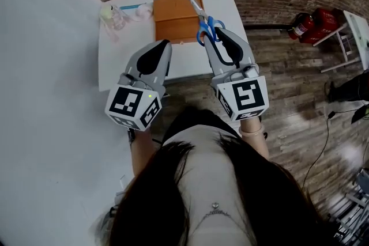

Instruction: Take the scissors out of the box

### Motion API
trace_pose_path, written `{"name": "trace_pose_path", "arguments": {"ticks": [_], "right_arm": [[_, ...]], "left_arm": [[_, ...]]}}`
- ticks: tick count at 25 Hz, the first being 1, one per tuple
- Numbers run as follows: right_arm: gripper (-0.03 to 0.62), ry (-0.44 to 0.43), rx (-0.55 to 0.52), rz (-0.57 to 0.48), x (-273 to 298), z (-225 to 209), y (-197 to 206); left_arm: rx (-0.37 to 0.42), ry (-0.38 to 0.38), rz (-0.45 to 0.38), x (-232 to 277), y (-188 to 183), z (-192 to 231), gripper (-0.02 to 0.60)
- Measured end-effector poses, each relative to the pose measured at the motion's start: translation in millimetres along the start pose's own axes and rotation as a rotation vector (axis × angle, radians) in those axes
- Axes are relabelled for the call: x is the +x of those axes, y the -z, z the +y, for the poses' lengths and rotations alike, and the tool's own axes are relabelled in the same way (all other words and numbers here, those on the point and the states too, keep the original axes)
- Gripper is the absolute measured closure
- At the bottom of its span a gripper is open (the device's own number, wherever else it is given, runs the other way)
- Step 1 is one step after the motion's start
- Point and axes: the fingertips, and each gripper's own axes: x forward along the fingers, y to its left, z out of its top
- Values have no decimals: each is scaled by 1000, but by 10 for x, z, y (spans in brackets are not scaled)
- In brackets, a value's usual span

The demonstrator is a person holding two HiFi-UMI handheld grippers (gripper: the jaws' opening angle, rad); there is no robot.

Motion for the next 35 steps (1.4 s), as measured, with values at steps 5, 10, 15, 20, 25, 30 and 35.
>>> {"name": "trace_pose_path", "arguments": {"ticks": [5, 10, 15, 20, 25, 30, 35], "right_arm": [[499, -25, -7, -20, -73, 30, -50], [499, -38, -11, -32, -121, 29, -65], [499, -55, -14, -45, -176, 10, -110], [499, -75, -26, -49, -238, -12, -131], [499, -85, -29, -55, -290, -54, -119], [499, -89, -25, -72, -318, -119, -158], [499, -90, -18, -84, -292, -167, -186]], "left_arm": [[4, -26, -3, -54, 3, -59, 581], [9, -50, -11, -101, -11, -82, 581], [7, -75, -17, -124, -26, -107, 581], [8, -94, -23, -117, -39, -159, 581], [7, -107, -26, -92, -36, -214, 581], [12, -112, -23, -51, -61, -264, 581], [18, -119, -20, -20, -91, -256, 581]]}}
